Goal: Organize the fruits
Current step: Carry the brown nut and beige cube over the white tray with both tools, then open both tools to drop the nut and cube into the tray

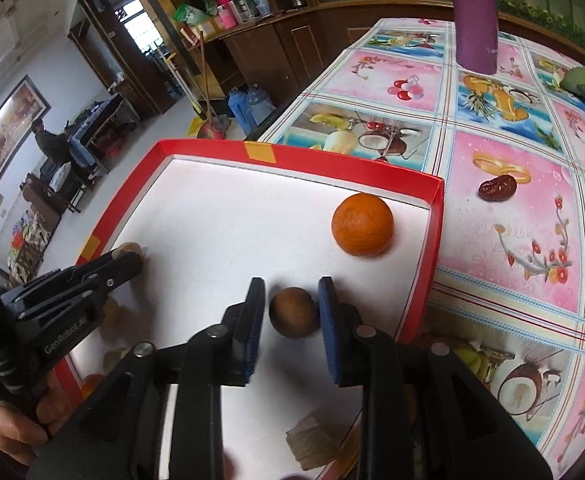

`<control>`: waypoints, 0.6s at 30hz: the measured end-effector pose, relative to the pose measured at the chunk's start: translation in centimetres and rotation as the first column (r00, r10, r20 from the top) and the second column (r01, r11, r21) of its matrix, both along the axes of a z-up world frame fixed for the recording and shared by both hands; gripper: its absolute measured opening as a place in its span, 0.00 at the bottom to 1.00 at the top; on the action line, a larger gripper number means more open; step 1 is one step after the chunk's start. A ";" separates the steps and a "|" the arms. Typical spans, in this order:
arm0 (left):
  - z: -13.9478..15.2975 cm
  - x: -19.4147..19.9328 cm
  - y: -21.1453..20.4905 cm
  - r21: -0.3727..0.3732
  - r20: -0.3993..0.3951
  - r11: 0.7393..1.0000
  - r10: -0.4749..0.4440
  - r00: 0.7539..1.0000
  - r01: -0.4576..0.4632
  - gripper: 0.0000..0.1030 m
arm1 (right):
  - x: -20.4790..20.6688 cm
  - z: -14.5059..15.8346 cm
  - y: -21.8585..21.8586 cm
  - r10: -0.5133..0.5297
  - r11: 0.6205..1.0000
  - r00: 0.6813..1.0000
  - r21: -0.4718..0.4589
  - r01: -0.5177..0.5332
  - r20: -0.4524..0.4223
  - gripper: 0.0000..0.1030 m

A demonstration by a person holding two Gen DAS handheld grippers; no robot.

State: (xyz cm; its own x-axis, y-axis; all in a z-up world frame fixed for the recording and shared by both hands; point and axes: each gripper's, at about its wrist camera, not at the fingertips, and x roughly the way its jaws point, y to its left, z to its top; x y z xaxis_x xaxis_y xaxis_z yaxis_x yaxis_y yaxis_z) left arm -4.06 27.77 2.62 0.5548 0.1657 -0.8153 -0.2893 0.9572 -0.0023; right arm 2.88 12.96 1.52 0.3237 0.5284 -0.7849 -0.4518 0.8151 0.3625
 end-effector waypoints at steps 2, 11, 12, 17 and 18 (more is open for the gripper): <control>0.0 0.0 0.0 0.002 -0.009 1.000 0.010 1.000 -0.010 0.34 | -0.2 0.2 -0.3 0.006 1.000 1.000 0.009 -0.006 0.004 0.42; 2.1 -0.5 -1.6 0.015 0.027 1.000 0.012 1.000 -0.012 0.48 | -1.2 3.3 -6.9 -0.034 0.988 0.991 0.154 0.014 0.130 0.48; 2.4 -0.4 -1.9 0.016 0.032 1.000 0.006 0.999 -0.006 0.49 | -1.0 3.4 -8.2 -0.058 0.987 0.987 0.158 0.035 0.147 0.49; 3.5 0.2 -4.7 0.041 0.047 0.998 -0.046 0.998 0.044 0.54 | 0.0 2.8 -14.4 -0.164 0.978 0.973 0.152 0.140 0.160 0.51; 3.7 0.4 -5.4 0.047 0.048 0.997 -0.060 0.997 0.058 0.54 | 0.2 2.4 -15.9 -0.188 0.975 0.970 0.146 0.165 0.156 0.51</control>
